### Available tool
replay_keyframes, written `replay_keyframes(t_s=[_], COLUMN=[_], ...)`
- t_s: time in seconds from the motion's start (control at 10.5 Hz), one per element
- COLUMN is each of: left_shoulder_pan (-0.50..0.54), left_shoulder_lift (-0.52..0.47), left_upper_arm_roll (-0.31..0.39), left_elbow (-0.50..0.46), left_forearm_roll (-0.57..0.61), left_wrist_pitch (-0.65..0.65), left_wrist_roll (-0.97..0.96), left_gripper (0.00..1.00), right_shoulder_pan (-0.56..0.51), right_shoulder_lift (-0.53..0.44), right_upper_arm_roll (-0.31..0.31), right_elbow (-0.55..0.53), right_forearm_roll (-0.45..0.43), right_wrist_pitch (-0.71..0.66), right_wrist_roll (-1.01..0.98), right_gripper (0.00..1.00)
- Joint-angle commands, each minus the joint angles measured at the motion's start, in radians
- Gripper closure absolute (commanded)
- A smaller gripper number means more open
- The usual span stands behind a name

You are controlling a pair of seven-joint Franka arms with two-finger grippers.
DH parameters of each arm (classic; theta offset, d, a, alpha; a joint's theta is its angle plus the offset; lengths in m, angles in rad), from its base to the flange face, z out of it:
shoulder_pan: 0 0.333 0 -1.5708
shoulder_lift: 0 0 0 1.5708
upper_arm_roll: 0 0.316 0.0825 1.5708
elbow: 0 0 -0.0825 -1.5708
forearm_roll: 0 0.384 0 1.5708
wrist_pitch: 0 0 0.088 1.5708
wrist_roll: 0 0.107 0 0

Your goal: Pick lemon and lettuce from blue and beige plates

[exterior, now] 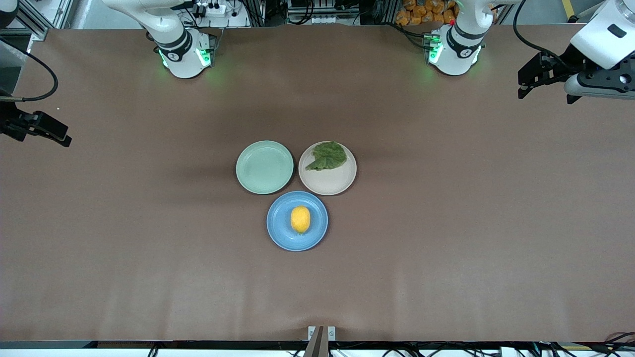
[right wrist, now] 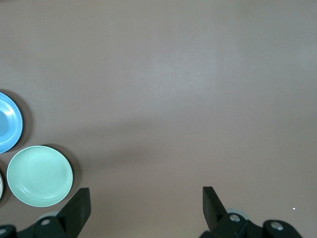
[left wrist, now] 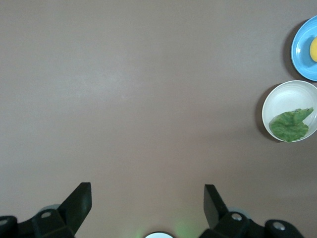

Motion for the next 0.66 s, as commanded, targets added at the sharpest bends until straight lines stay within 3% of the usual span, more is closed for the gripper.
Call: replay_keyframes(t_s=[0.0,0.57], left_shoulder_pan=[-0.004,-0.005], left_shoulder_lift=[-0.003,0.013], left_upper_arm_roll=[0.003,0.002], left_elbow=[0.018,0.017], left_forearm_roll=[0.016,0.018], left_wrist_pitch=[-0.021,-0.021], left_wrist_roll=[0.029,0.027], left_gripper=[0.0,0.0], right_shoulder_pan=[0.002,0.004], right_shoulder_lift=[-0.01,-0.01], right_upper_arm_roll=[-0.003,-0.003], right_elbow=[0.002,0.002], right_forearm_roll=[0.014,0.014], right_wrist_pitch=[-0.014,-0.014], right_wrist_roll=[0.003,0.003], right_gripper=[0.0,0.0])
